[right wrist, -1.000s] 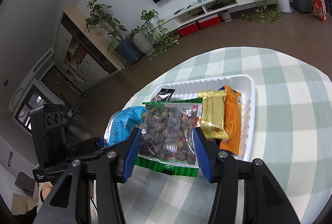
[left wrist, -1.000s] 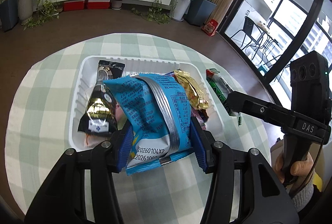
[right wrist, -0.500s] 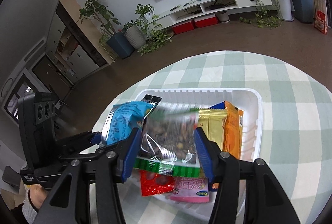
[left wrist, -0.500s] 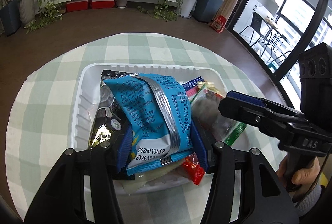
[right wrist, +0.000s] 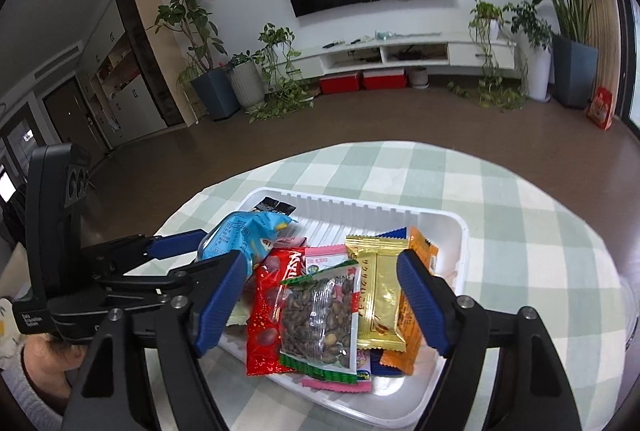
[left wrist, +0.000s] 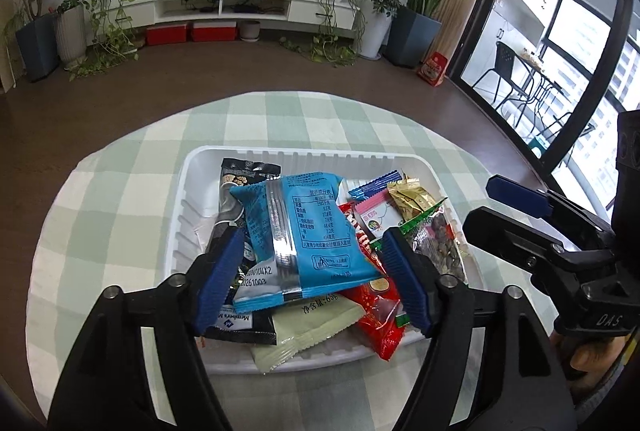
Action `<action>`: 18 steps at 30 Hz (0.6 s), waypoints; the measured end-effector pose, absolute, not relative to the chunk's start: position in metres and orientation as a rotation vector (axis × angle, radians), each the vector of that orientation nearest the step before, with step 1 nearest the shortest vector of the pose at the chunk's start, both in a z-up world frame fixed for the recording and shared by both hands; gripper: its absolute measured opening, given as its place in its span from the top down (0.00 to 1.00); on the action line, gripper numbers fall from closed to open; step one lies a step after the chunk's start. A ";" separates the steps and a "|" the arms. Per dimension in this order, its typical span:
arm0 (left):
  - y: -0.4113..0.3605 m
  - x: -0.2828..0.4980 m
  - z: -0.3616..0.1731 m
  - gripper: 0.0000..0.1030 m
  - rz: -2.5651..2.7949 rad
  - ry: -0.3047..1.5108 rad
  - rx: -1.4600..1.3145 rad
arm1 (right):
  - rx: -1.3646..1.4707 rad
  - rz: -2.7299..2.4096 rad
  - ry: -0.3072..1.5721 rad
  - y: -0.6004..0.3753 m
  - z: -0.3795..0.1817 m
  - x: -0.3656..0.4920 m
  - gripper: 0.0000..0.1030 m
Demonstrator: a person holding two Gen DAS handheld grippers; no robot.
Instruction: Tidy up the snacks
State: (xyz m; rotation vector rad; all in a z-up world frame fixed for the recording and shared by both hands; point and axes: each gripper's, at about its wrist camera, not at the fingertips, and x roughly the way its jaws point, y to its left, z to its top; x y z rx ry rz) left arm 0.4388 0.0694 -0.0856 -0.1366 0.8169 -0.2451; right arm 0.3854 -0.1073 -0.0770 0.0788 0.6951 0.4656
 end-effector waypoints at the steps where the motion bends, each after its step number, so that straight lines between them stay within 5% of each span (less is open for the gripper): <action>1: 0.070 0.436 -0.084 0.32 -0.244 0.813 -0.135 | 0.068 0.461 0.684 -0.108 -0.075 0.382 0.21; 18: 0.061 0.375 -0.073 0.32 -0.222 0.780 -0.132 | -0.003 0.418 0.592 -0.110 -0.053 0.333 0.18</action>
